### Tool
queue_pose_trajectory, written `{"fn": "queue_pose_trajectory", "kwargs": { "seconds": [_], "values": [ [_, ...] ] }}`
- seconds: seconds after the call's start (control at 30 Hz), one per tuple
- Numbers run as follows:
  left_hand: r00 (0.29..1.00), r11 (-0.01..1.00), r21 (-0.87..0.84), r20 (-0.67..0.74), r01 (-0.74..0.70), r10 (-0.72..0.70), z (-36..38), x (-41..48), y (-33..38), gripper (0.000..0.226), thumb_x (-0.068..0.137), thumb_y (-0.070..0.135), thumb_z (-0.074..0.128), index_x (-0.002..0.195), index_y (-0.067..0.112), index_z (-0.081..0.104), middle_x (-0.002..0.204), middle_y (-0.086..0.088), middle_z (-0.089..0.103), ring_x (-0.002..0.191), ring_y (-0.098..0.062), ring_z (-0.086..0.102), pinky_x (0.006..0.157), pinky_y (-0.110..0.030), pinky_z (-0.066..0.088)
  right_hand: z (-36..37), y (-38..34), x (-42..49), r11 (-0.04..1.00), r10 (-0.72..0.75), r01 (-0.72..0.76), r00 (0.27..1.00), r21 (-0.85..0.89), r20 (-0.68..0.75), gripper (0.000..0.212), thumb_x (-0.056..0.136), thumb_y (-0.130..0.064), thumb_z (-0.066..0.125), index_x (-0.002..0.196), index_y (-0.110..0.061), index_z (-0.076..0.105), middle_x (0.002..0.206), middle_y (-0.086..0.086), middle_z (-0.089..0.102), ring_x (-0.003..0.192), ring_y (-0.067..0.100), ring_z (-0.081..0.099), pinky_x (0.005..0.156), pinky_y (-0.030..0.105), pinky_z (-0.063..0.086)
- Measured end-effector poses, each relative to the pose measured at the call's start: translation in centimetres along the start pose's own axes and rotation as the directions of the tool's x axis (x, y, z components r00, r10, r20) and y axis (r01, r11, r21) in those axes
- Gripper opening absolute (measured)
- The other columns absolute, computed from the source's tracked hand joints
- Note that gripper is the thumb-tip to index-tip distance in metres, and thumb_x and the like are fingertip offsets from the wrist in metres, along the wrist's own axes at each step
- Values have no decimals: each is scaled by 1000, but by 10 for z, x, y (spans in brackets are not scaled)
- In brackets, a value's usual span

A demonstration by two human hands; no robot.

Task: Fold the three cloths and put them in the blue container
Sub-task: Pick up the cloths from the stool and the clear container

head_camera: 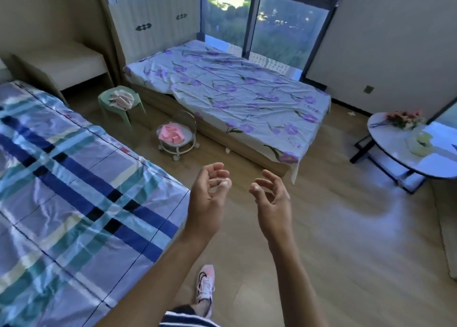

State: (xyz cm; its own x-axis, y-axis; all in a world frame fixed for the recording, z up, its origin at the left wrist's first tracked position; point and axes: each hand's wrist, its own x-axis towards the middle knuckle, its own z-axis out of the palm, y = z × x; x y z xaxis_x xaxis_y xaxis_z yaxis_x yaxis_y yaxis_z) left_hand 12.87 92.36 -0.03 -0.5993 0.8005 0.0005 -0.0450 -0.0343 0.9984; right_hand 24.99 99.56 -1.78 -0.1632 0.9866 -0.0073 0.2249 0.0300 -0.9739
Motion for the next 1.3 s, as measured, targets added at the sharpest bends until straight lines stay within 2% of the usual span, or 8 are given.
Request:
{"fn": "queue_pose_trajectory", "kwargs": {
  "seconds": [0.1,0.23,0.5,0.73,0.87,1.0,1.23,1.3],
  "values": [
    [999,999,-33,-23,-23,22,21,64,2,25,92,19,59,114,30,59,108,3,67,102,-14,66,88,-30,56,8,-8,64,999,-25,26,999,-35,34,39,92,-20,69,130,-24,60,109,-1,71,97,11,70,83,26,55],
    [997,999,-41,-69,-34,32,44,141,3,25,86,25,59,110,32,60,105,4,69,99,-15,67,84,-29,55,25,-16,150,999,-31,32,999,-29,45,36,91,-24,68,123,-35,58,108,-5,71,100,12,69,89,39,57],
    [970,1000,-14,-241,-11,8,76,269,-11,28,84,26,59,112,28,61,104,5,70,98,-15,67,85,-33,56,65,-13,297,999,-46,50,972,-13,230,34,93,-27,67,125,-34,58,109,-7,70,101,7,68,91,42,57],
    [903,1000,-23,-430,0,-10,125,375,-24,27,84,28,59,109,37,63,107,4,70,104,-20,67,95,-46,54,87,-14,438,995,-72,96,886,-30,459,38,94,-30,66,130,-29,58,107,-11,68,100,2,66,81,20,49],
    [839,1000,-27,-544,7,-20,132,415,-20,26,79,37,60,104,43,63,108,1,70,101,-18,67,90,-40,54,111,-20,497,997,-55,79,831,-20,553,36,93,-31,66,129,-30,59,106,-10,70,100,4,67,82,23,51],
    [759,999,-42,-650,13,-37,125,451,-26,26,84,27,58,109,34,62,107,0,70,100,-20,68,87,-38,54,153,-18,538,998,-41,63,764,-10,644,29,93,-27,67,120,-38,61,99,-10,72,99,9,69,89,33,56],
    [666,998,-62,-745,-18,-34,83,551,-41,23,85,24,59,107,30,62,102,2,71,96,-14,68,85,-33,54,253,-23,607,994,-66,111,633,-6,772,29,93,-23,67,114,-41,61,103,-2,72,94,12,70,82,29,55],
    [648,997,-68,-760,-23,-37,67,586,-42,21,86,24,59,105,30,62,100,4,71,94,-13,69,84,-32,54,284,-33,627,992,-74,126,606,-4,792,26,90,-30,67,108,-46,59,105,-3,72,94,12,70,80,26,55]
  ]
}}
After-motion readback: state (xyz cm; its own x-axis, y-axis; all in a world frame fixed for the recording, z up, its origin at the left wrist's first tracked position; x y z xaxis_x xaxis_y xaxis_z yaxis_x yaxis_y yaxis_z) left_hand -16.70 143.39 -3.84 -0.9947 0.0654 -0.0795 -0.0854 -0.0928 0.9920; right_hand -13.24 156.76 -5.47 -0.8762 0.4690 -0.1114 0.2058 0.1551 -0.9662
